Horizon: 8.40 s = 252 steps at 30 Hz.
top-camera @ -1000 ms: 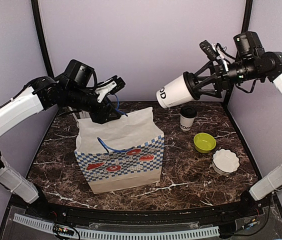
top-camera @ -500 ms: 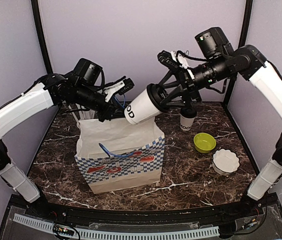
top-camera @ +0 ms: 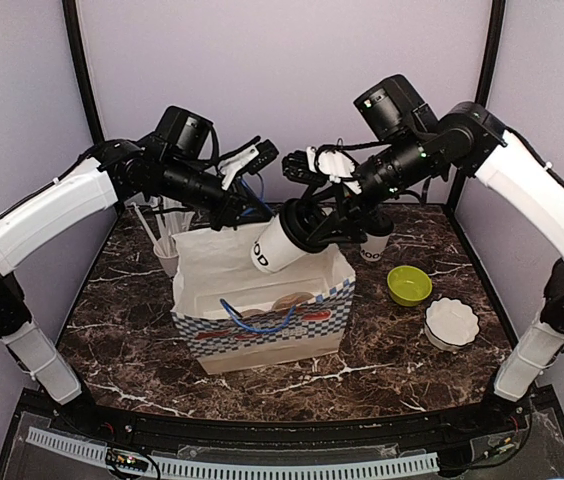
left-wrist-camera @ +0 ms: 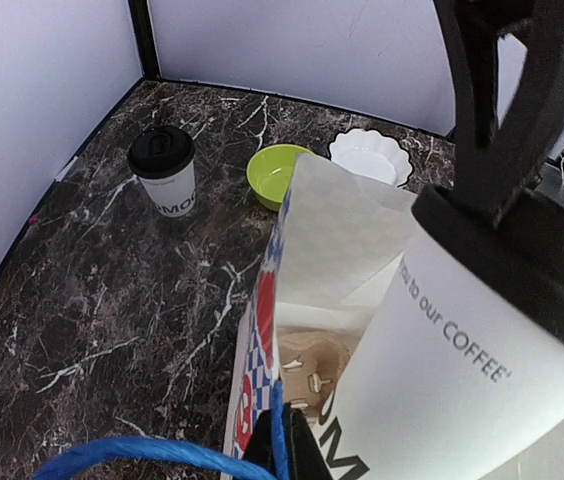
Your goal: Pack the takeout coffee
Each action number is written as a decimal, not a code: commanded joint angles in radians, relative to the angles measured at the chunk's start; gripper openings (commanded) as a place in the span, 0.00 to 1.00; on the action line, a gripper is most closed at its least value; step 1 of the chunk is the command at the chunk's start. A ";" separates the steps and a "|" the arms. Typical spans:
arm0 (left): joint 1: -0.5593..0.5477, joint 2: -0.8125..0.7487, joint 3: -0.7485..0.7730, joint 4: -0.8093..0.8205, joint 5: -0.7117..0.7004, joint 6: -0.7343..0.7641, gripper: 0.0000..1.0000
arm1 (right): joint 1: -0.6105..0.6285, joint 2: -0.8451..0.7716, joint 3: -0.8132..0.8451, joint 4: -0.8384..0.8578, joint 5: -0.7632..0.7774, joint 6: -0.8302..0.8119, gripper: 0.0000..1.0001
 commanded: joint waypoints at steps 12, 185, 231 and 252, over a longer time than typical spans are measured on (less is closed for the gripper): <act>0.000 0.063 0.129 0.026 -0.017 -0.002 0.00 | 0.099 0.085 0.072 -0.136 0.254 -0.138 0.56; 0.072 -0.491 -0.586 0.609 -0.268 0.115 0.66 | -0.095 0.543 0.062 -0.159 0.318 -0.244 0.47; 0.094 -0.466 -0.603 0.641 -0.180 0.084 0.66 | -0.031 0.368 -0.260 -0.095 0.350 -0.172 0.49; 0.095 -0.376 -0.468 0.499 0.002 0.030 0.74 | -0.050 0.251 -0.040 -0.258 0.065 -0.189 0.90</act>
